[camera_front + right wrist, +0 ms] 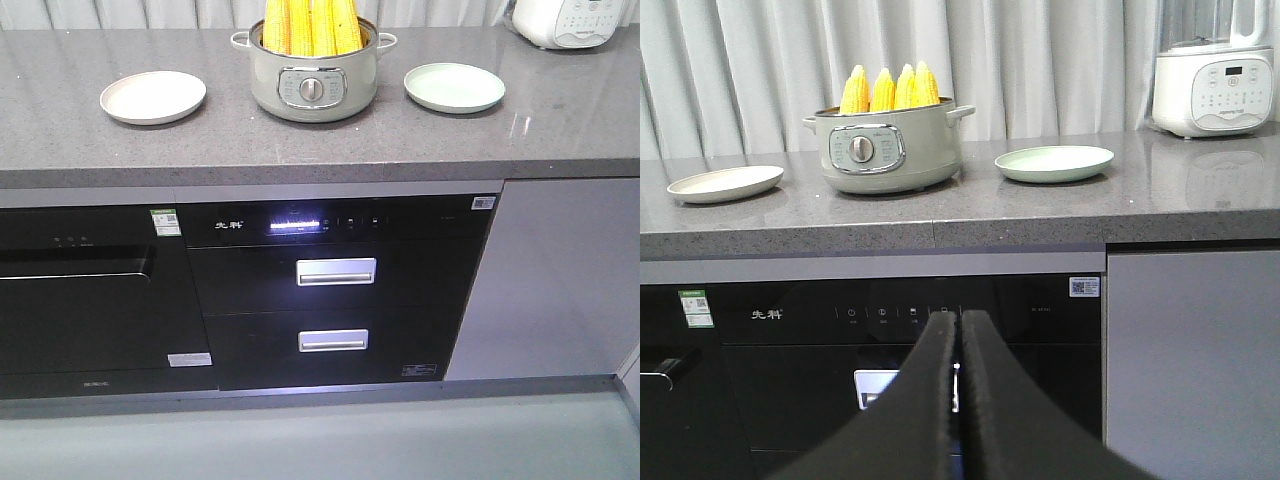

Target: Distribute corn equally

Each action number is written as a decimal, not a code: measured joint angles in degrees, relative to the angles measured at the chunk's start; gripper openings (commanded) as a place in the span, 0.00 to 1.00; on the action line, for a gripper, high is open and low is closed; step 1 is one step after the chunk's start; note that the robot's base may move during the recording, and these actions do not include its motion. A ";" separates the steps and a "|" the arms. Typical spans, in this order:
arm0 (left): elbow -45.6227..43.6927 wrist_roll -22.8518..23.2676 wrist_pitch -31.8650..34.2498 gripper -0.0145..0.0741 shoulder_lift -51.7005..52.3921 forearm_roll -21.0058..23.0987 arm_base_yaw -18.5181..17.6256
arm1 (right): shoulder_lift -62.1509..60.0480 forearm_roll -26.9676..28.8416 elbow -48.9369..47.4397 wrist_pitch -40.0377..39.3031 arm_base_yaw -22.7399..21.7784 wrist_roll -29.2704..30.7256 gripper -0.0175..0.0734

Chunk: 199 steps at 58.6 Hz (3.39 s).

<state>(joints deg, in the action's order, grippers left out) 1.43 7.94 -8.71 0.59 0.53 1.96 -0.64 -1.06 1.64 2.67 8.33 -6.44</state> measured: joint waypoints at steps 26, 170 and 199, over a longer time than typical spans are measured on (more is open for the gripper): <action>0.00 0.00 0.00 0.16 0.00 0.00 0.00 | 0.00 0.00 0.00 0.04 0.00 0.00 0.19; 0.00 0.00 0.00 0.16 0.00 0.00 0.00 | 0.00 0.00 0.00 0.04 0.00 0.00 0.19; 0.00 0.00 0.00 0.16 0.00 0.00 0.00 | 0.00 0.00 0.00 0.04 0.00 0.00 0.19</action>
<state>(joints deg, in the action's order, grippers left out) 1.43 7.94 -8.71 0.59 0.53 1.96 -0.64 -1.06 1.64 2.71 8.33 -6.44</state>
